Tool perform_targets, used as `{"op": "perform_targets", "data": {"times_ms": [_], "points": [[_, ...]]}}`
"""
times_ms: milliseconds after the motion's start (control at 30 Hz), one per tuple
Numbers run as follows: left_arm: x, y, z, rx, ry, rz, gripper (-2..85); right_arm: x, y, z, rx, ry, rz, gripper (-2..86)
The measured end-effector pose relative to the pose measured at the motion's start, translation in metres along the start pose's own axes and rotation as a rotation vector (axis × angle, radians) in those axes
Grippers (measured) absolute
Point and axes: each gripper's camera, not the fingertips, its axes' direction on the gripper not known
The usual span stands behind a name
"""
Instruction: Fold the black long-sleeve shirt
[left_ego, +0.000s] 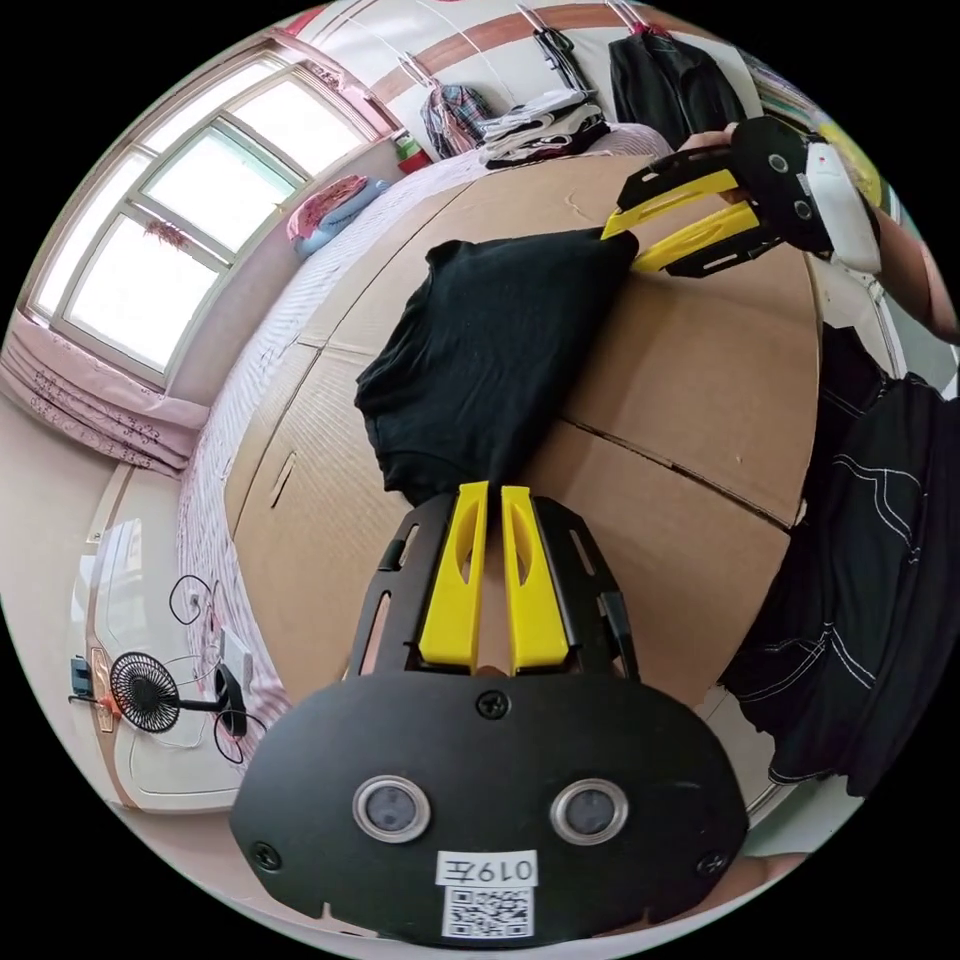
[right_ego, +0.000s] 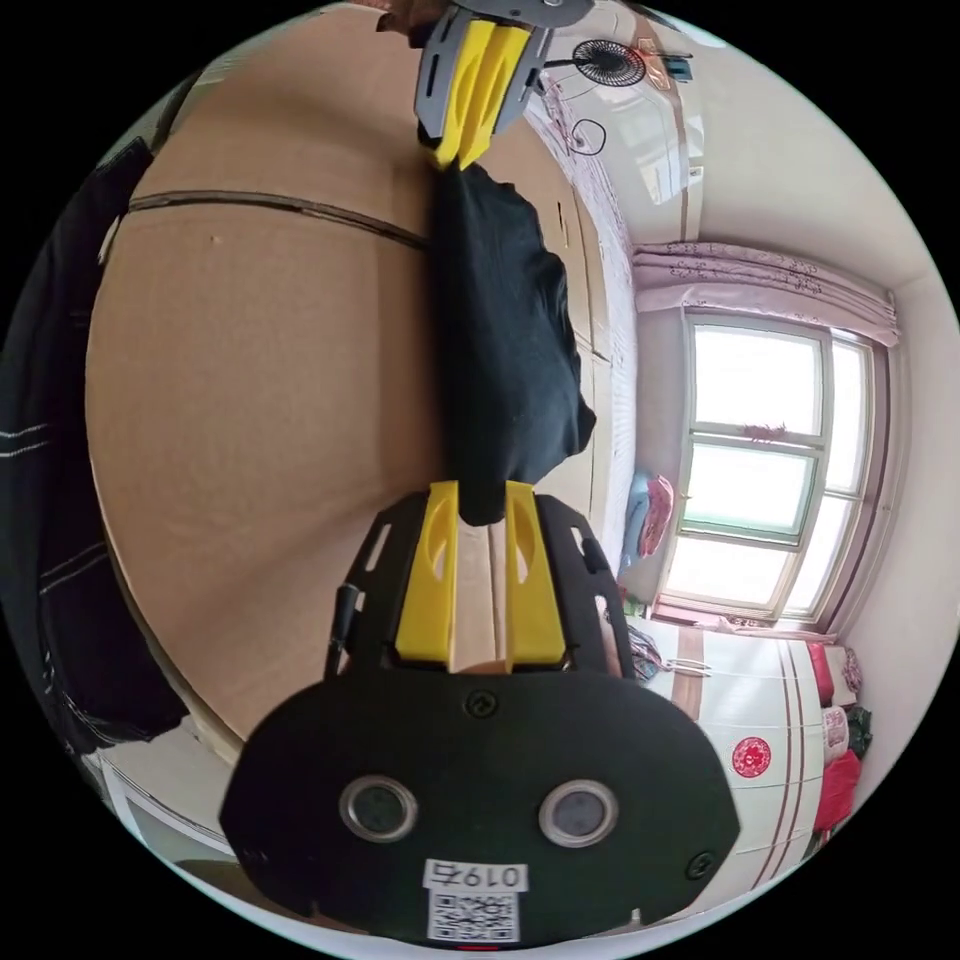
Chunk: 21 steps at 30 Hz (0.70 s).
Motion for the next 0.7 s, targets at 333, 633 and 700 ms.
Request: {"op": "perform_targets", "data": {"times_ms": [333, 633, 700], "points": [[-0.009, 0.001, 0.0, -0.029, 0.029, 0.027, 0.8, 0.036, 0.012, -0.005, 0.038, -0.123, 0.068, 6.4], [-0.026, 0.038, -0.014, -0.017, 0.022, -0.13, 0.8, 0.039, 0.044, -0.012, 0.031, -0.112, 0.187, 8.8], [-0.03, 0.05, -0.018, -0.017, 0.015, -0.169, 0.8, 0.039, 0.058, -0.01, 0.007, -0.117, 0.214, 9.4]]}}
